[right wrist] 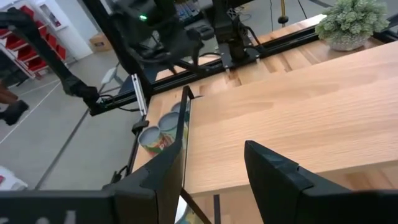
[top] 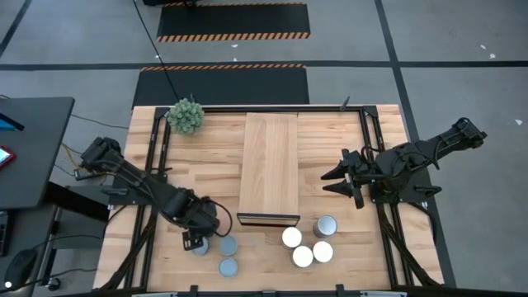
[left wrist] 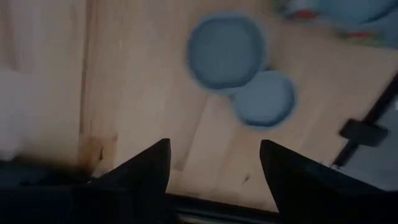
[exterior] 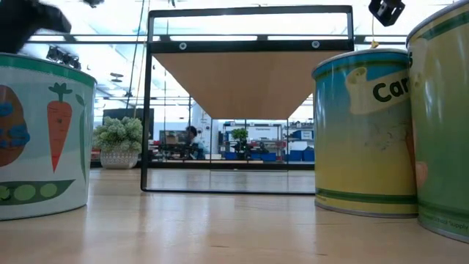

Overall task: Pick and place cans onto a shelf
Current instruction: Put the small canned diced tomatoes on the shelf

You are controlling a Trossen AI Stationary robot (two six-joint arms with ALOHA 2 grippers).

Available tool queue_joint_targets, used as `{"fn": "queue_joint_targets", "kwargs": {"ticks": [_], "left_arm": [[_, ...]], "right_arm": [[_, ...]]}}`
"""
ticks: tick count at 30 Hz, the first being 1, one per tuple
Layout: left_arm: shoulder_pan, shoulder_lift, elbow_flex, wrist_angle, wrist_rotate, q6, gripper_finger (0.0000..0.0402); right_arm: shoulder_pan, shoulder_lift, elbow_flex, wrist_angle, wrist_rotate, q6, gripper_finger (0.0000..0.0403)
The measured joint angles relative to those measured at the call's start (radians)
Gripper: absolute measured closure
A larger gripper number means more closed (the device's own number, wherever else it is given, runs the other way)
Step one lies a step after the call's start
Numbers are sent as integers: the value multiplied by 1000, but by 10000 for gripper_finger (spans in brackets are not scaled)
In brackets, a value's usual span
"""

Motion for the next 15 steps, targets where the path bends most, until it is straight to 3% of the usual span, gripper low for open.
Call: {"fn": "queue_joint_targets", "kwargs": {"ticks": [7, 11, 15], "left_arm": [[23, -44, -175, 154, 32, 5, 147], [13, -25, -204, 153, 35, -15, 141], [14, -23, -208, 204, 61, -24, 106]], "right_arm": [[0, 0, 0, 0, 8, 8, 224], [0, 0, 0, -2, 8, 24, 224], [0, 0, 0, -2, 8, 46, 224]]}}
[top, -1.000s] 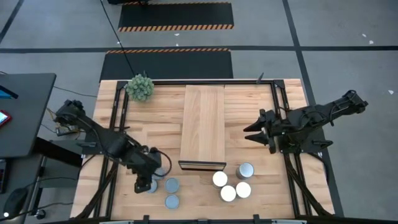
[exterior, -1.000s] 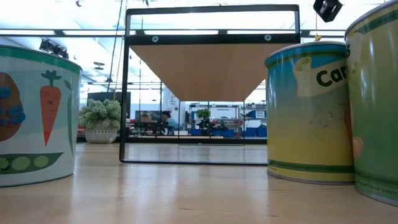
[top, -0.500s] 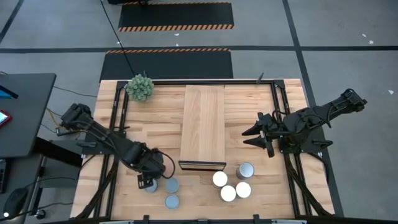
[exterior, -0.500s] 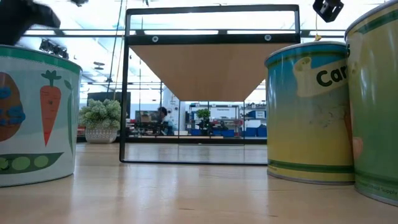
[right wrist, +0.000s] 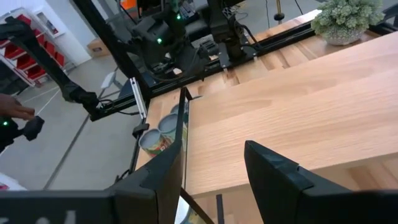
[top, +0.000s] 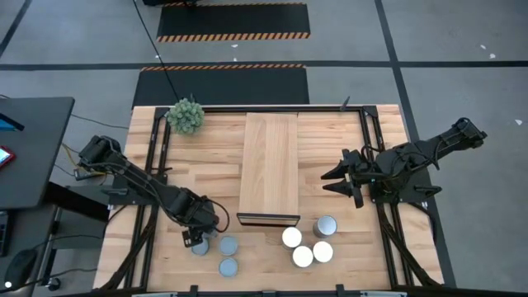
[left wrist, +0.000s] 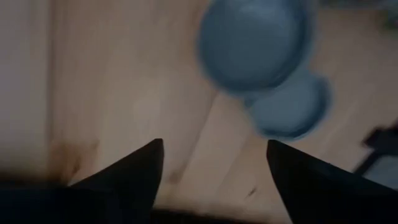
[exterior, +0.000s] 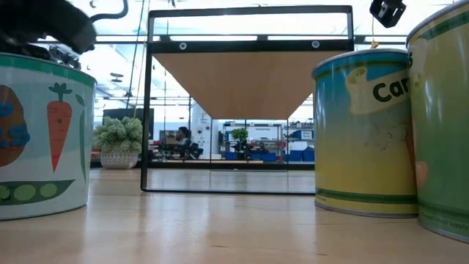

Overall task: Pick and place cans onto a shelf
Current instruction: Put the small canned diced tomatoes on the shelf

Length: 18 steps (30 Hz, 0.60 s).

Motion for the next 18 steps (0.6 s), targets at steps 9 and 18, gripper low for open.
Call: {"fn": "queue_joint_targets", "kwargs": {"ticks": [9, 18], "left_arm": [[-4, 2, -13, 83, -76, 45, 15], [-37, 3, -63, 178, -124, -2, 8]], "right_arm": [[0, 0, 0, 1, 0, 33, 224], [0, 0, 0, 1, 0, 59, 224]]}}
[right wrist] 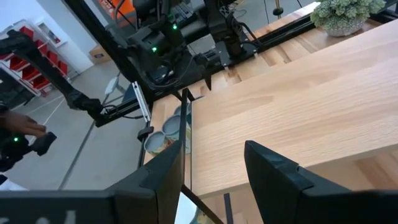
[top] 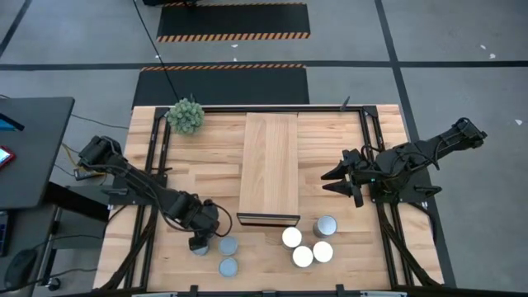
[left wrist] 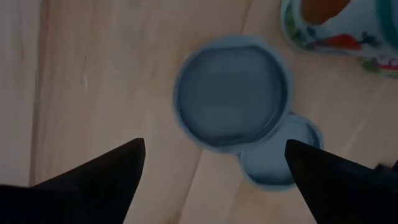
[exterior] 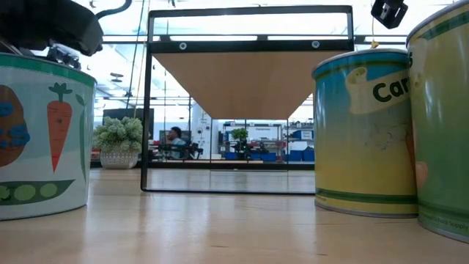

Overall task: Pick and place cans onto a shelf
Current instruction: Put the small canned diced tomatoes on the shelf

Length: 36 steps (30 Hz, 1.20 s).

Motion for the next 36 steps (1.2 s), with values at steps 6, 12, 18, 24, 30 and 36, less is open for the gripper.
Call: {"fn": "queue_joint_targets", "kwargs": {"ticks": [6, 12, 18, 24, 30, 36], "left_arm": [[-32, 15, 0, 45, -93, -13, 8], [-58, 58, 0, 63, -147, -10, 8], [-63, 111, 0, 108, -194, -16, 8], [-62, 142, 0, 118, -201, -35, 11], [-62, 143, 0, 122, -201, -40, 51], [-58, 140, 1, 108, -181, -42, 114]], "right_arm": [[0, 0, 0, 0, 0, 1, 224], [0, 0, 0, 2, 0, 3, 224], [0, 0, 0, 0, 5, 8, 224], [-1, 0, 0, 0, 7, 8, 224], [-1, 0, 0, 0, 7, 8, 224], [-1, 0, 0, 0, 7, 29, 224]]}}
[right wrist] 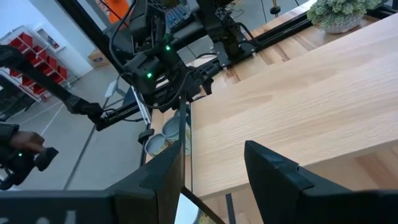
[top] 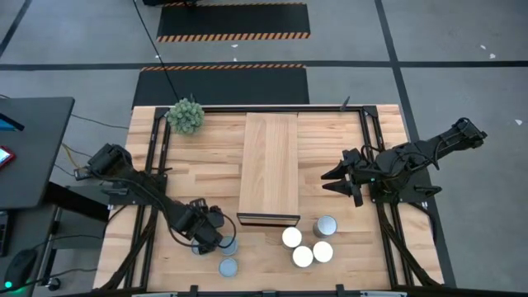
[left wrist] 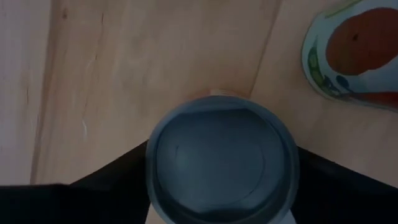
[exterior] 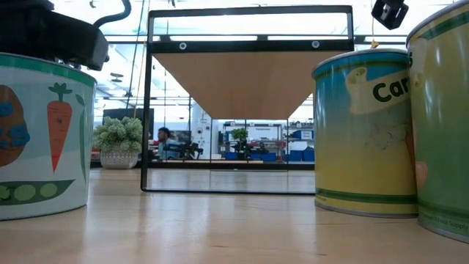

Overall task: Pick and place cans onto a shelf
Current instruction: Put the small canned diced tomatoes on the shelf

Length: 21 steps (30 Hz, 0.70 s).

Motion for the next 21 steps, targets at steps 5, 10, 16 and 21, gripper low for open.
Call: {"fn": "queue_joint_targets", "kwargs": {"ticks": [5, 10, 16, 21], "left_arm": [[32, -72, -1, -92, 25, 8, 116], [132, -207, -1, -192, 44, 43, 115], [356, -356, 3, -276, 105, 95, 113], [541, -367, 126, -336, 85, 264, 112]], "right_arm": [[0, 0, 0, 0, 0, 5, 224], [0, 0, 0, 0, 0, 7, 224], [-15, 0, 0, -2, -10, 17, 224], [-67, -1, 0, -12, -60, 3, 224]]}}
